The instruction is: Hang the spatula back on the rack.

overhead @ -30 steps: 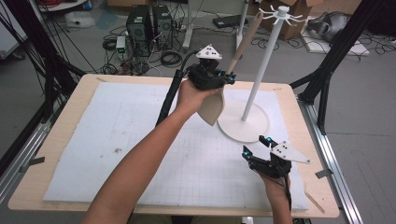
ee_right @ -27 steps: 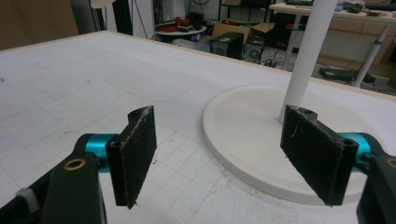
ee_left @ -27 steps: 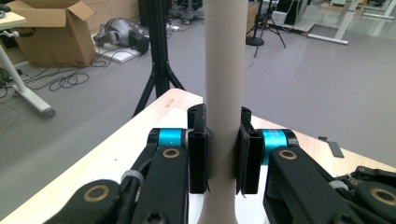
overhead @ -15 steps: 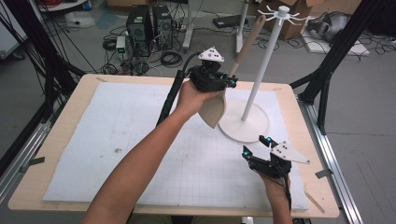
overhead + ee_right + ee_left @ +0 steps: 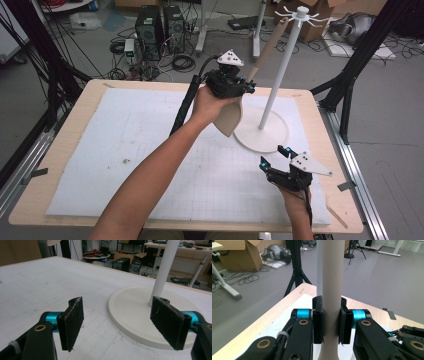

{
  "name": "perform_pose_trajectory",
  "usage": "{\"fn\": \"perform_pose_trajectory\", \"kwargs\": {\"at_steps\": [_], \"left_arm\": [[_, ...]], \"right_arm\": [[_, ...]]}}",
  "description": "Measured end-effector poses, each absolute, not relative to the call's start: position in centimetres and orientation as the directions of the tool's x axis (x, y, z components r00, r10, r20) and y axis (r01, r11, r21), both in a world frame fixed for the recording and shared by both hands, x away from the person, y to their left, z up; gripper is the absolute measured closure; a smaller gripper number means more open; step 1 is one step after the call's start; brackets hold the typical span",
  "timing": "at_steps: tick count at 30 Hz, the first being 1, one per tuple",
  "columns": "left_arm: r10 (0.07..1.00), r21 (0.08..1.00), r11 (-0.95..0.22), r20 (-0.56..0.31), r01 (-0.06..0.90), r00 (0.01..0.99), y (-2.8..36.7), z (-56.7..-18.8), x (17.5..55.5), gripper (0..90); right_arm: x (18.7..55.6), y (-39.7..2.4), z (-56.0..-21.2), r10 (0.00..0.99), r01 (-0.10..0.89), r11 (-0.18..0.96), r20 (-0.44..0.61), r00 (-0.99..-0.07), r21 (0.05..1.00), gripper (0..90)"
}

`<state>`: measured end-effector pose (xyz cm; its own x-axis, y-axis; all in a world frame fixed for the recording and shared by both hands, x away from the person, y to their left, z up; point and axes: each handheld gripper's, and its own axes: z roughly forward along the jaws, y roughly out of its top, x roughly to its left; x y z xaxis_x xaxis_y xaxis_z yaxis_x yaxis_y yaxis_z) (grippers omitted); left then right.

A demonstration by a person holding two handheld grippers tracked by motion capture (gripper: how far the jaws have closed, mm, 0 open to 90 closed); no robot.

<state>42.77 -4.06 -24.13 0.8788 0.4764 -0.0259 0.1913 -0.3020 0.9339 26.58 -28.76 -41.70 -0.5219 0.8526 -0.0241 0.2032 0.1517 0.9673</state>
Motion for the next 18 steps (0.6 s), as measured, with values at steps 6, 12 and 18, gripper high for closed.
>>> {"fn": "perform_pose_trajectory", "kwargs": {"at_steps": [6, 12, 18], "left_arm": [[0.473, 0.93, -0.309, -0.033, 0.201, 0.881, -4.47, -24.36, 42.82, 78.1], [0.457, 0.922, -0.325, -0.044, 0.212, 0.889, -4.47, -24.59, 42.94, 77.8], [0.454, 0.937, -0.288, -0.049, 0.199, 0.89, -4.27, -24.97, 42.74, 62.9]], "right_arm": [[26.54, -28.82, -41.69, 0.853, 0.206, 0.151, -0.022, -0.521, 0.967, 25.9], [26.52, -28.83, -41.73, 0.854, 0.207, 0.147, -0.018, -0.52, 0.967, 25.9], [26.55, -28.68, -41.71, 0.853, 0.212, 0.152, -0.02, -0.521, 0.965, 25.8]]}}
